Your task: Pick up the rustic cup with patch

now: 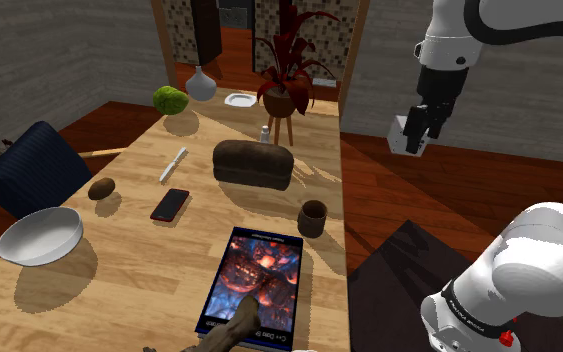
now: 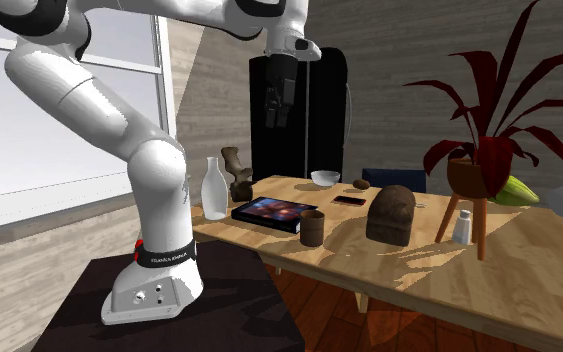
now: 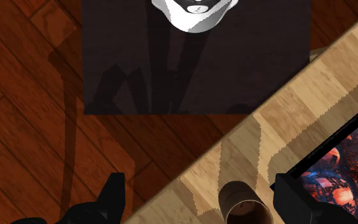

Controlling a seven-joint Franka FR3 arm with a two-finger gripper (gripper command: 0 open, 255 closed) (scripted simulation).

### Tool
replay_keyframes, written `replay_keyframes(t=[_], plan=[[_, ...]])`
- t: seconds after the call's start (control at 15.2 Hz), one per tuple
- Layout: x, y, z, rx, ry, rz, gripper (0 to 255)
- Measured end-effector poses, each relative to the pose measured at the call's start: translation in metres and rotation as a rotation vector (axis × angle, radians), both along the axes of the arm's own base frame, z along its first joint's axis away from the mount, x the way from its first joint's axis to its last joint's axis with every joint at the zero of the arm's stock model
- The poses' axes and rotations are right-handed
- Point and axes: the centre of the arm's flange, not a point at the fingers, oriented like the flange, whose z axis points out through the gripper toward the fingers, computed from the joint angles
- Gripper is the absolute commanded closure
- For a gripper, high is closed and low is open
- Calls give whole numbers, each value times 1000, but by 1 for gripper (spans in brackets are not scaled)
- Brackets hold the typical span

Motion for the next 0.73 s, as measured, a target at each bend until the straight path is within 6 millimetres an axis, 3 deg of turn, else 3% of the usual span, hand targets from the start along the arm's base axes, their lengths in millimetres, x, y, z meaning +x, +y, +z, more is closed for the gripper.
replay_keyframes(t=[0.2,0.73], plan=[[8,7,-12,1,-2,-2,0],[50,45,-94,8,-16,-18,0]])
